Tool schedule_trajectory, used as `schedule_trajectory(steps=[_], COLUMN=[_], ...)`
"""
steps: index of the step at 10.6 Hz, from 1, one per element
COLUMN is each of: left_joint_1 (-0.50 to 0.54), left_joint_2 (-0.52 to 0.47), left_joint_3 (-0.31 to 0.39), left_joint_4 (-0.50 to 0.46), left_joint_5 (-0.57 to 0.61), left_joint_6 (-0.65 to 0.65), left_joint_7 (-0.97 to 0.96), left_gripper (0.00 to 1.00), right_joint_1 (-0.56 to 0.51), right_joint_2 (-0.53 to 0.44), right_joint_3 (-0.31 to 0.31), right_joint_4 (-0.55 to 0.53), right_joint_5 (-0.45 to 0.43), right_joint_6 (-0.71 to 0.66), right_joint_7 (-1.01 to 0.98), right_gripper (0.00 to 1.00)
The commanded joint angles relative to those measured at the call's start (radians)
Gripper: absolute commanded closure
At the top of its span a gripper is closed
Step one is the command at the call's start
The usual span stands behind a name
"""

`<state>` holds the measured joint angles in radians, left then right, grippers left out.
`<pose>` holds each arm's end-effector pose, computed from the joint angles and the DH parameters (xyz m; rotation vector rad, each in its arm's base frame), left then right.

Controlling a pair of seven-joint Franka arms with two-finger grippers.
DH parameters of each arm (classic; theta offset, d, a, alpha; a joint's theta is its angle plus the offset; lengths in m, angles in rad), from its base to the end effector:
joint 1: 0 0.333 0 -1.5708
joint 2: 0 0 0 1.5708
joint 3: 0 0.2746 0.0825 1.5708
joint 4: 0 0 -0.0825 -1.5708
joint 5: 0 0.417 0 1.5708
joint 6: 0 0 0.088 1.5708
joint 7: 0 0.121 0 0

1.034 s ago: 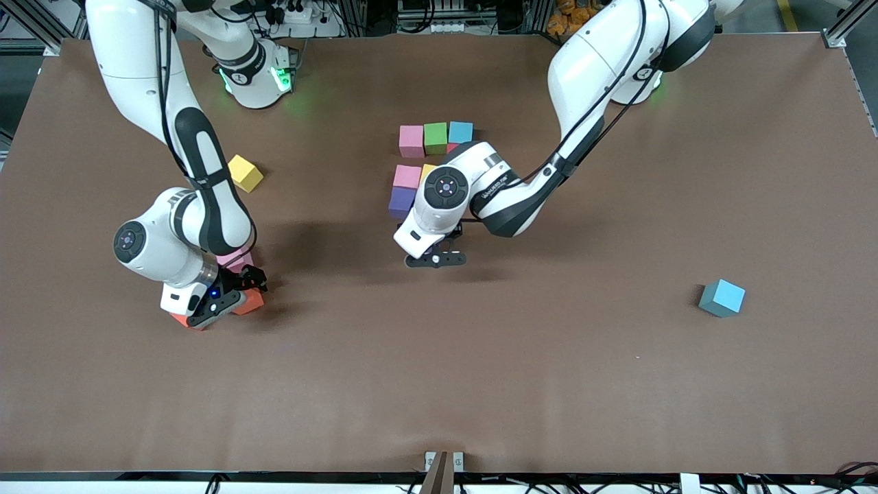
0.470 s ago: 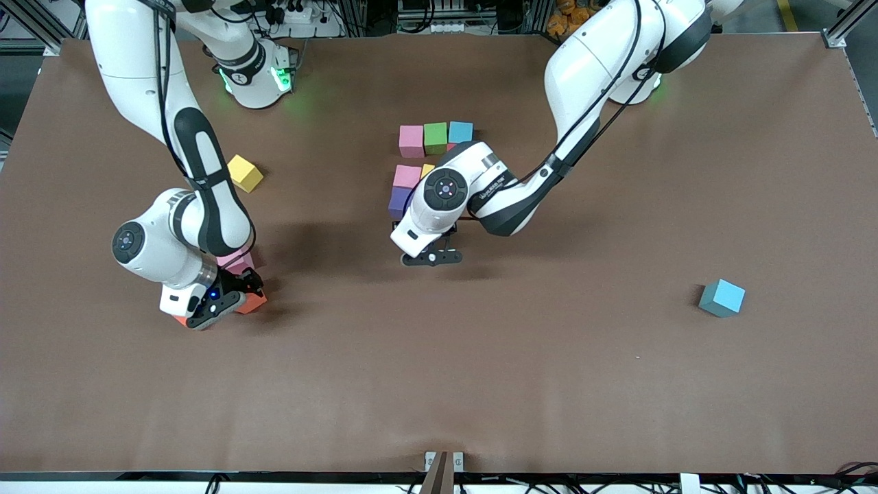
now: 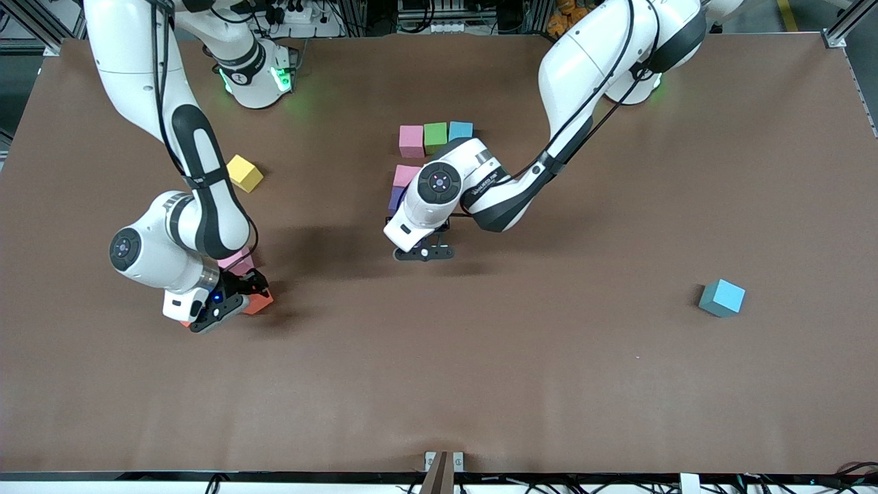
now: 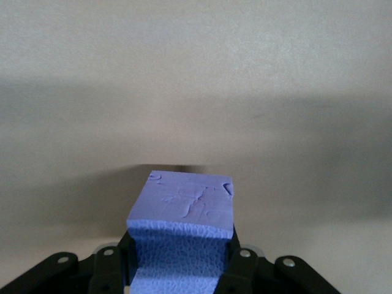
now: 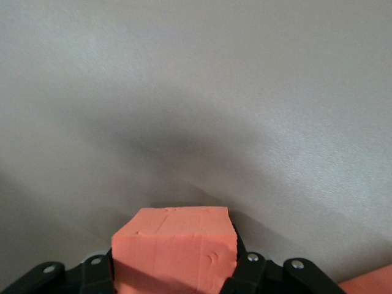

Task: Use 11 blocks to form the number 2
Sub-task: 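Lower the purple cube below the purple with the left gripper while right lifts orange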

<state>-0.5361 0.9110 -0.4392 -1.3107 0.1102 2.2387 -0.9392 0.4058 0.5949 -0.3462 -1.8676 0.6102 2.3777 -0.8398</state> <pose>0.4748 -0.5810 0.1743 2.9116 0.1006 -0.2147 0.6333 0.0467 0.1349 -2.8395 -0.7251 -0.0988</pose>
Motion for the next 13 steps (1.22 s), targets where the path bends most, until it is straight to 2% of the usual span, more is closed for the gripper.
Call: schedule_trajectory(steps=[1, 9, 12, 13], left_joint_1=[-0.021, -0.045, -0.056, -0.058], left_joint_2=[0.022, 0.023, 0.025, 0.029], left_joint_3=[0.010, 0.016, 0.017, 0.019], left_joint_4=[0.027, 0.016, 0.010, 0.008], left_joint_5=[-0.030, -0.030, -0.030, -0.030], left_joint_6=[0.021, 0.021, 0.019, 0.021], left_joint_7=[0.019, 0.013, 0.013, 0.011], left_gripper=[0.56, 0.52, 0.52, 0.48], right_joint_1=[0.007, 0.079, 0.091, 0.091], right_joint_2=[-0.017, -0.040, -0.043, -0.044], right_joint_3=[0.000, -0.007, -0.007, -0.007], right_joint_4=[0.019, 0.036, 0.035, 0.036], right_joint_5=[0.008, 0.005, 0.005, 0.005], right_joint_6=[-0.046, -0.161, -0.166, -0.167], right_joint_7=[0.053, 0.298, 0.326, 0.326], right_gripper=[0.78, 0.79, 0.78, 0.78])
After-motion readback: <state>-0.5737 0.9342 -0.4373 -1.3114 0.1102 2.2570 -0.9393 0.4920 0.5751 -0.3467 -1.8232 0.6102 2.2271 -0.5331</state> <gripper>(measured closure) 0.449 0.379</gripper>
